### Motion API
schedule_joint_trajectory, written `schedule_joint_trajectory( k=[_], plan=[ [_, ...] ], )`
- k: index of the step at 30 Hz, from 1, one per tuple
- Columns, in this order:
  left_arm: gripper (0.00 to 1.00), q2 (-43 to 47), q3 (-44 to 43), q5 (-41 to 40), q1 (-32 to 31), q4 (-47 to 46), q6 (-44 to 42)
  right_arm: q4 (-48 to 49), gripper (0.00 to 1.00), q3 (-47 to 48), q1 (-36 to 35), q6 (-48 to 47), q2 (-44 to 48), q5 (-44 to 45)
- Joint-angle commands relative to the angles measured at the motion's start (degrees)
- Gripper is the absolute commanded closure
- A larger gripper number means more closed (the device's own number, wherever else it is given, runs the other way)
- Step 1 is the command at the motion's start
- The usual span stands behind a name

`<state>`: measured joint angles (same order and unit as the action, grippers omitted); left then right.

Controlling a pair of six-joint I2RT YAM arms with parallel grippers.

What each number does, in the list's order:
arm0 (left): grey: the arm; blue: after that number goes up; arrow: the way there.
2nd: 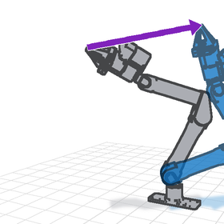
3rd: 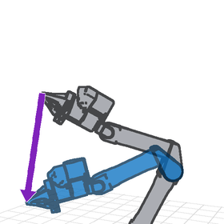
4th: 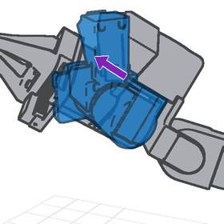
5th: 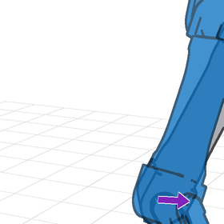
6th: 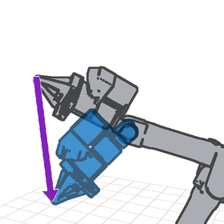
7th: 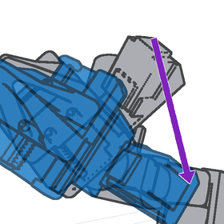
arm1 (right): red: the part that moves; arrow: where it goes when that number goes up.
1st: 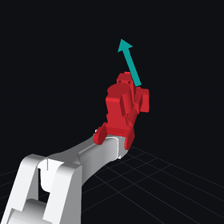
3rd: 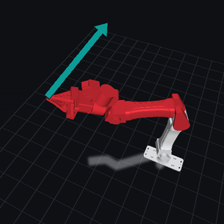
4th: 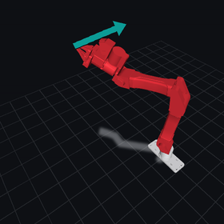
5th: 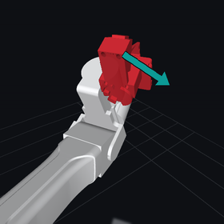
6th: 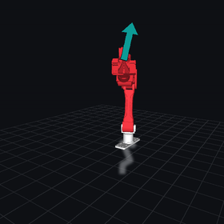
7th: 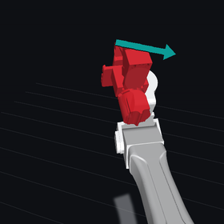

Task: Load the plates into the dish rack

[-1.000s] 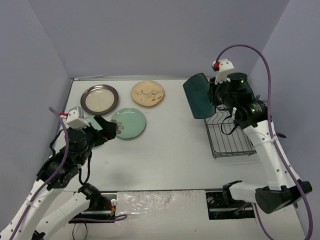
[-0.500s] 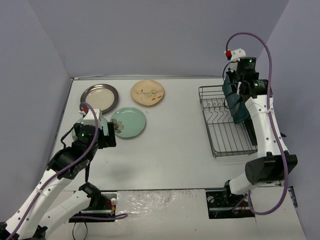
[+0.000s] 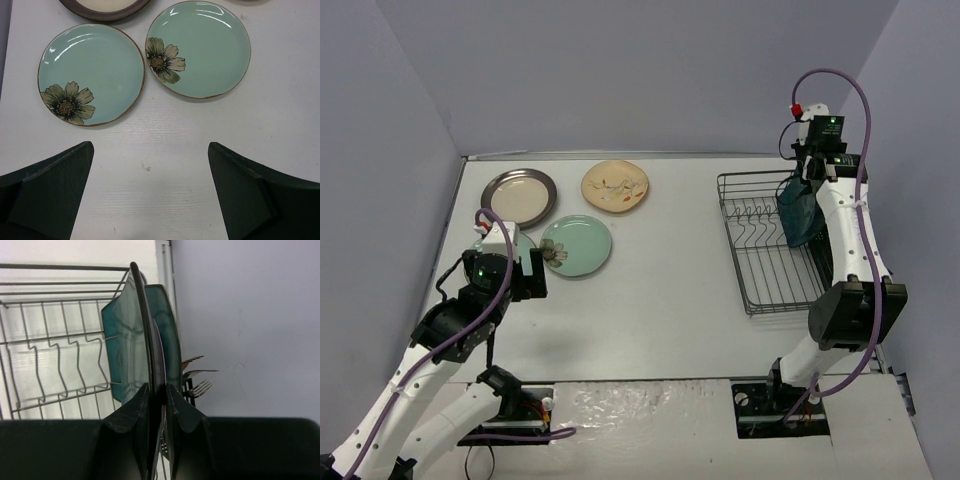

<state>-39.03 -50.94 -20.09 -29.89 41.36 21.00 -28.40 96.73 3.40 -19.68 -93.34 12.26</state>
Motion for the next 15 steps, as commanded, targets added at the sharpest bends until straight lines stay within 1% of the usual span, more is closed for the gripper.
schedule_joint_trajectory(
  k=[1, 7, 15],
  plan=[
    [0.03, -1.4, -1.0, 0.7, 1.1, -1.0, -1.6, 11.3, 1.0, 0.2, 2.5, -0.1, 1.3, -0.1],
    [0.03, -1.1, -1.0, 0.2, 1.4, -0.7, -1.5, 13.2, 1.0, -2.3, 3.2, -0.1, -0.2, -3.1],
    [0.03, -0.8, -0.9, -0.2, 1.9, -0.8, -1.4, 16.2, 1.0, -5.2, 3.3, 0.2, 3.1, -2.9]
  ],
)
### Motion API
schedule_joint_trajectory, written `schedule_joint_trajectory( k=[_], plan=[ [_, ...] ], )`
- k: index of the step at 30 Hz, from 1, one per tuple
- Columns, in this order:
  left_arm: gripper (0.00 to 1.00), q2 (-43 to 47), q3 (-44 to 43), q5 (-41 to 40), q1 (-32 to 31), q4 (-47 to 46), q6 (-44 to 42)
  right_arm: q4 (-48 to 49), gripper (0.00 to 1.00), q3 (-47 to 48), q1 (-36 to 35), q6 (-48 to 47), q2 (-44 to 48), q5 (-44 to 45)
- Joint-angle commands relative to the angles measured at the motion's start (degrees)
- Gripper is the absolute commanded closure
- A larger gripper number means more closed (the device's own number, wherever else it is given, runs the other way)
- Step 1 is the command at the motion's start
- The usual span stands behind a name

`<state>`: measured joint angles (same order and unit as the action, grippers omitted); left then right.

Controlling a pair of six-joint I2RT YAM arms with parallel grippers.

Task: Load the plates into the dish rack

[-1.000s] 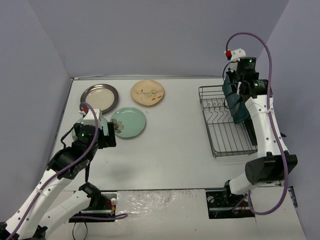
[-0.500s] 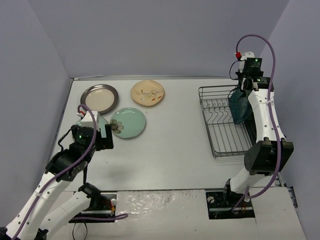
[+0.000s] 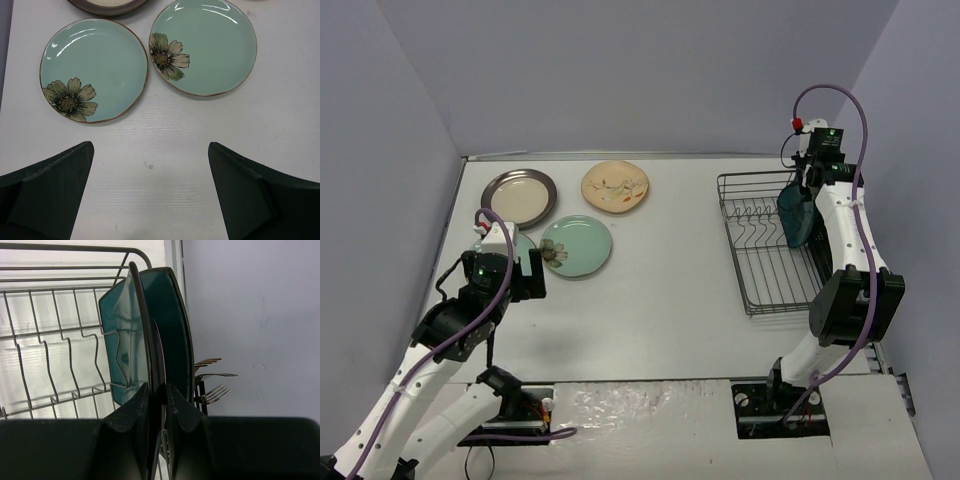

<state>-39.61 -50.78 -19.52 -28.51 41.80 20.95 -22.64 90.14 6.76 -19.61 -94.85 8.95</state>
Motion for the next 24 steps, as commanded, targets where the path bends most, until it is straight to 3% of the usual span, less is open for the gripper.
schedule_joint_trajectory(
  k=[1, 11, 24],
  plan=[
    [0.03, -0.2, -1.1, -0.7, 0.6, -1.2, -1.4, 10.9, 1.0, 1.0, -0.1, 0.1, 5.3, 0.2],
    [0.03, 0.0, -1.1, -0.7, 1.0, -1.1, -1.3, 15.3, 1.0, -0.8, -0.2, -1.2, 12.2, 0.4],
    [0.03, -0.2, -1.0, -0.3, 1.6, -1.1, -1.1, 15.7, 1.0, -4.1, -0.3, 0.9, 9.2, -2.9]
  ],
)
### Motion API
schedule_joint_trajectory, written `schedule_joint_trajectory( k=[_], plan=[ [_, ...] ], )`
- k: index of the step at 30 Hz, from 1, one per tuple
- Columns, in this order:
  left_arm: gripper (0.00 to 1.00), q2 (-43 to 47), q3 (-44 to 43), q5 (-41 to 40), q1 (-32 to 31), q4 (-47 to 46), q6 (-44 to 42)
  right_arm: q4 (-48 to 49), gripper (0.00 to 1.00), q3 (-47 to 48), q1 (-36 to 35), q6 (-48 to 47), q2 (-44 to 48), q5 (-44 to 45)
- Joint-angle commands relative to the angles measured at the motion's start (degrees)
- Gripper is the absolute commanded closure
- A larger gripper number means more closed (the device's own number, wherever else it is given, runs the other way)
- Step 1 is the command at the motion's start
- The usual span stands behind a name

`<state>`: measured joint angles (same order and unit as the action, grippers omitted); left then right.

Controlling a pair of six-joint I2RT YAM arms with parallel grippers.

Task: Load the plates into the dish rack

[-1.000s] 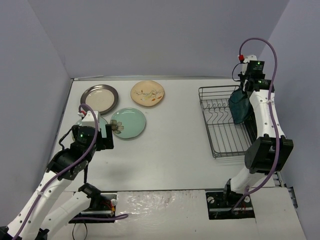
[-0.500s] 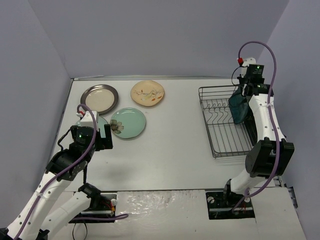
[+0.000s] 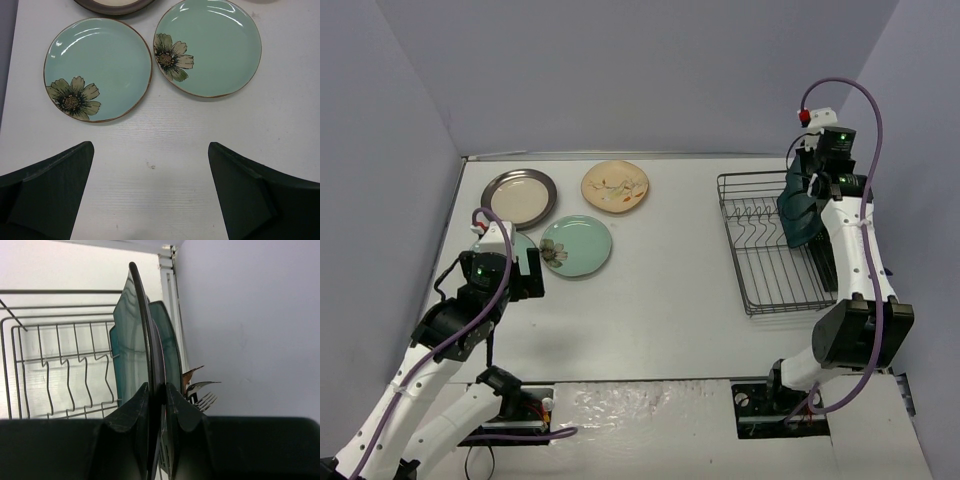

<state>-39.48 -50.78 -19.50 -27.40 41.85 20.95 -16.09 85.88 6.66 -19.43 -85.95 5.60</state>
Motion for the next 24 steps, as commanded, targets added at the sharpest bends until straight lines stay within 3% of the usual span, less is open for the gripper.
schedule_joint_trajectory(
  k=[1, 21, 24],
  plan=[
    [0.03, -0.3, -0.9, -0.3, 0.6, -1.2, -1.1, 9.3, 1.0, -0.1, -0.2, 0.9, 0.0, 0.5],
    [0.03, -0.5, -0.7, 0.5, 2.1, -1.5, -1.0, 14.9, 1.0, -8.1, 0.7, 2.9, -5.2, -3.1],
    [0.03, -0.6, -0.7, 1.1, 2.4, -1.6, -1.1, 15.4, 0.95, -8.7, 0.7, 3.3, -5.5, -2.6]
  ],
)
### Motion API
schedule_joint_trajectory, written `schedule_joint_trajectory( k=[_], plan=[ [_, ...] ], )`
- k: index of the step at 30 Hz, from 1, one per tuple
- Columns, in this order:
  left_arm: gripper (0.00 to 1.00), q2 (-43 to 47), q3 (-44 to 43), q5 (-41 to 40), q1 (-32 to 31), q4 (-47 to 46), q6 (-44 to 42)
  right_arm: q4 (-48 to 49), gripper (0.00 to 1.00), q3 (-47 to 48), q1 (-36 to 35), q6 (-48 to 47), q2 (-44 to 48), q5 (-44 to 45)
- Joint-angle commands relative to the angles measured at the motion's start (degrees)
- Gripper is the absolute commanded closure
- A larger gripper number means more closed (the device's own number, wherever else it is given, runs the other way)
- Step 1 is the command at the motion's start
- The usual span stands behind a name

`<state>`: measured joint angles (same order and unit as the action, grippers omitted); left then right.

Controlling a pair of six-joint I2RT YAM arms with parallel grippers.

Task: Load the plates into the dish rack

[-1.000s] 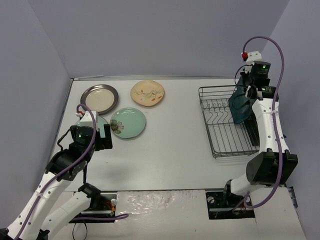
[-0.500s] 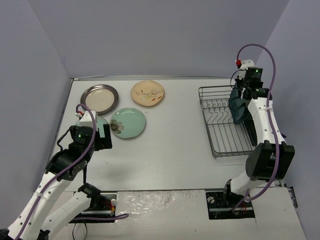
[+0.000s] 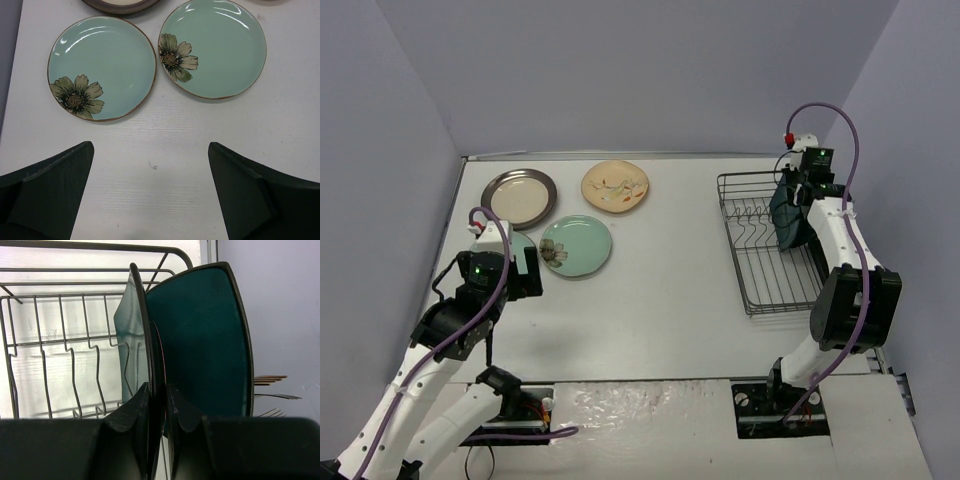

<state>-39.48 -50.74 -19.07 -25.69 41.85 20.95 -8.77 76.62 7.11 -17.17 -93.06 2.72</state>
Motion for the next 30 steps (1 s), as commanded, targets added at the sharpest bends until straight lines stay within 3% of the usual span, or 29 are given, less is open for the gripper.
schedule_joint_trajectory(
  k=[1, 4, 8, 14, 20, 25, 30],
  plan=[
    [0.03, -0.6, -0.8, 0.9, 1.0, -1.6, -1.1, 8.1, 0.94, 0.4, 0.3, 1.1, 1.5, 0.5],
    [0.03, -0.5, -0.7, 1.2, 1.4, -1.7, -1.1, 8.1, 0.84, 0.1, 0.4, 1.6, 1.6, 1.2],
    [0.03, -0.5, -0.7, 1.6, 1.7, -1.7, -1.1, 8.1, 0.61, -0.1, 0.4, 2.4, 2.4, 1.3],
    [0.03, -0.1, -0.5, 2.6, 3.3, -2.2, -1.1, 8.1, 0.48, -0.8, 0.3, 2.9, 4.4, 2.0],
    [0.03, -1.0, 0.3, 8.1, 7.5, -4.0, -0.7, 7.2, 0.27, 0.1, -0.5, 5.3, 11.0, 0.2],
    [0.03, -3.6, 0.5, 12.3, 9.9, -5.3, 0.5, 6.8, 0.08, 0.4, -1.6, 11.7, 17.6, -2.0],
    [0.03, -5.6, 1.0, 14.2, 10.6, -6.7, 3.8, 6.8, 0.0, -0.5, -4.9, 20.0, 23.3, -5.5]
  ],
)
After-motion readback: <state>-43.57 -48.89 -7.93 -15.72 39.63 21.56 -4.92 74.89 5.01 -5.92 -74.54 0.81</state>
